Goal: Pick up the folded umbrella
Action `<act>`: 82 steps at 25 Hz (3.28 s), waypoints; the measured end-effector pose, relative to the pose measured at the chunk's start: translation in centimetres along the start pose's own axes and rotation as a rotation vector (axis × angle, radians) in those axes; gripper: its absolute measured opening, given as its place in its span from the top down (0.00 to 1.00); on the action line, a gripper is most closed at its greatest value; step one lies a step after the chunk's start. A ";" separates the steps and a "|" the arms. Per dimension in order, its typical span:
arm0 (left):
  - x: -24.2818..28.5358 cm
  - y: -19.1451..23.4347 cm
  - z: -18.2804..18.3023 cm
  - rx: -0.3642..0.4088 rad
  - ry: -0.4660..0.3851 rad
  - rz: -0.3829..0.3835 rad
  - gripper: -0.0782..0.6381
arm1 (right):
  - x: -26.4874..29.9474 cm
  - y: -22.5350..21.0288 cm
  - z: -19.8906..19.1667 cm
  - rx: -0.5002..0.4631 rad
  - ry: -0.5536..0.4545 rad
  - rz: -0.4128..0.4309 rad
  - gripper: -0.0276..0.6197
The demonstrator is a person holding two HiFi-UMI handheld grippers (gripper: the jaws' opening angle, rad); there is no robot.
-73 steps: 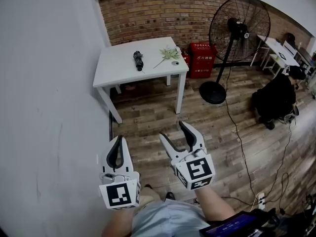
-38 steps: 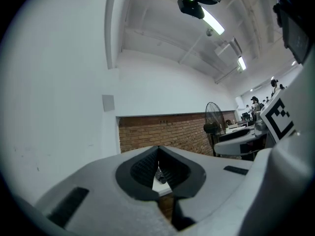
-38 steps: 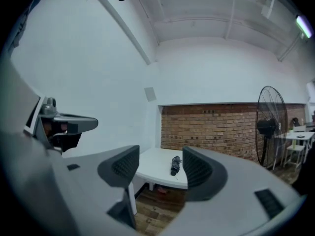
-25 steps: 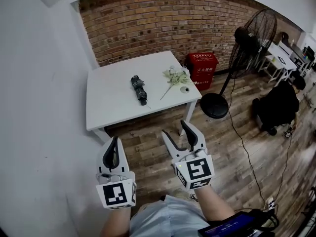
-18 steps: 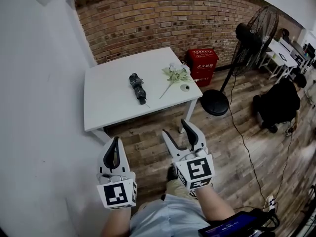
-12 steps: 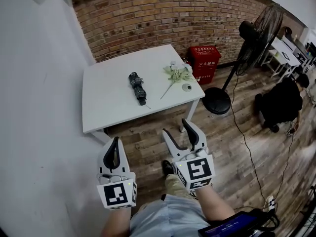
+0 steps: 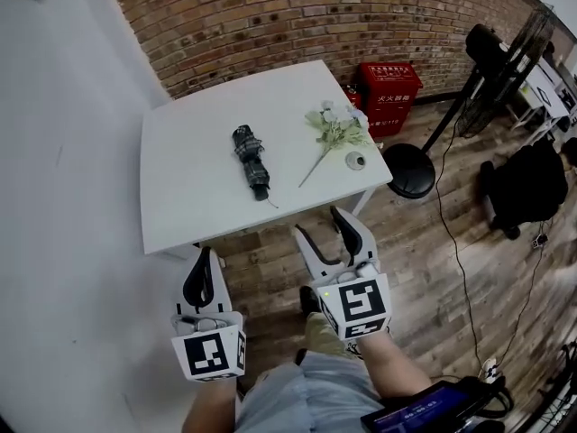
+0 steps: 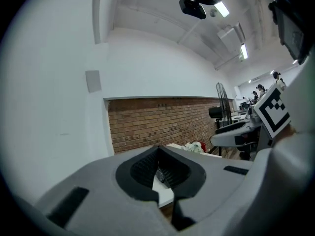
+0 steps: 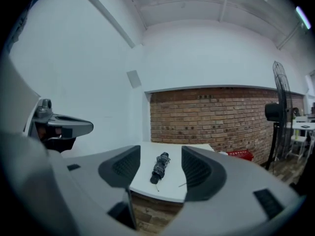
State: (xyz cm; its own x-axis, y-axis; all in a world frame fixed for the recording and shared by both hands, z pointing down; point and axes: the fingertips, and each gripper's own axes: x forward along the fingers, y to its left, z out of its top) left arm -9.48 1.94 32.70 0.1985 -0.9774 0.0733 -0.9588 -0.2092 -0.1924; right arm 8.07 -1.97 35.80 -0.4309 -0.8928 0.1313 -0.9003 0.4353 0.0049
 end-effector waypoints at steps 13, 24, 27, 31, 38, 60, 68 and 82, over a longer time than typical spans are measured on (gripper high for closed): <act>10.3 2.9 1.1 0.011 0.023 0.097 0.88 | 12.0 -4.9 2.5 0.007 -0.012 0.091 0.55; 12.5 4.8 4.1 0.035 -0.020 0.187 0.88 | 16.4 -5.3 6.0 0.000 -0.067 0.164 0.55; 12.6 5.6 4.5 0.035 -0.032 0.201 0.88 | 17.2 -4.8 6.5 -0.005 -0.072 0.173 0.55; 13.0 7.4 4.4 0.026 -0.038 0.225 0.88 | 18.9 -3.8 7.3 -0.019 -0.079 0.190 0.55; 14.9 10.8 3.0 0.002 -0.028 0.229 0.88 | 22.8 -1.7 6.5 -0.031 -0.042 0.203 0.55; 24.1 18.2 -7.8 -0.070 0.149 0.090 0.88 | 33.5 0.1 -7.9 0.048 0.309 0.107 0.45; 25.8 18.8 -11.6 -0.107 0.207 0.060 0.88 | 34.6 0.4 -13.4 0.070 0.445 0.091 0.42; 27.6 20.0 -15.9 -0.151 0.268 0.043 0.88 | 35.0 0.9 -19.6 0.129 0.663 0.085 0.38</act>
State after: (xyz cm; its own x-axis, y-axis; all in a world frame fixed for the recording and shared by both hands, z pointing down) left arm -26.44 -28.72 46.44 0.1160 -0.9375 0.3281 -0.9885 -0.1414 -0.0543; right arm -6.64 -30.57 59.84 -0.4083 -0.5783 0.7063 -0.8830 0.4465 -0.1449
